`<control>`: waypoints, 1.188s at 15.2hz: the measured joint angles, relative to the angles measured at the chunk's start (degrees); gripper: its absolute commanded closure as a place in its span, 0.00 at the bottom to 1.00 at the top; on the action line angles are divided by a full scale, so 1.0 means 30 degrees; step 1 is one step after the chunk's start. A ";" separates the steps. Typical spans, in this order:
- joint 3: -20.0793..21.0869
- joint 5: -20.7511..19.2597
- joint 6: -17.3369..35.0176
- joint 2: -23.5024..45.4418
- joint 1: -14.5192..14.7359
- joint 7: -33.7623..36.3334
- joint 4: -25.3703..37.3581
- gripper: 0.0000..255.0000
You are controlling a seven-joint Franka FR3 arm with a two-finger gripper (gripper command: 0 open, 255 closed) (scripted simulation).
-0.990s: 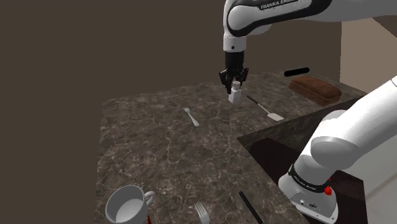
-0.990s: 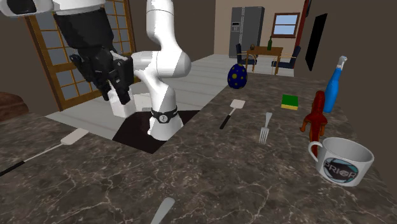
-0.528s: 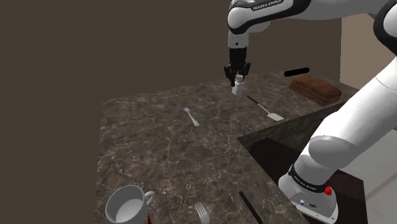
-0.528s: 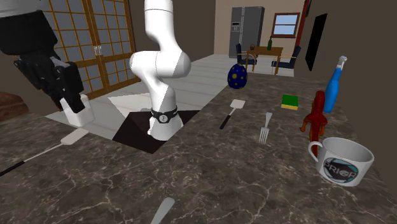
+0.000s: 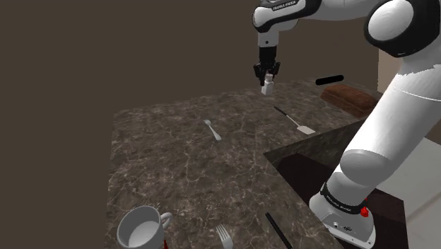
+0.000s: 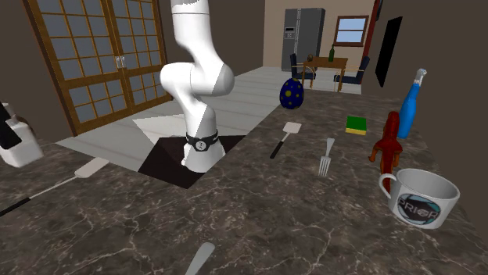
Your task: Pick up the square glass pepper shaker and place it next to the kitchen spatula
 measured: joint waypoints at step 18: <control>-0.0815 0.0494 0.2294 0.3590 -0.1086 -0.2065 0.1201 1.00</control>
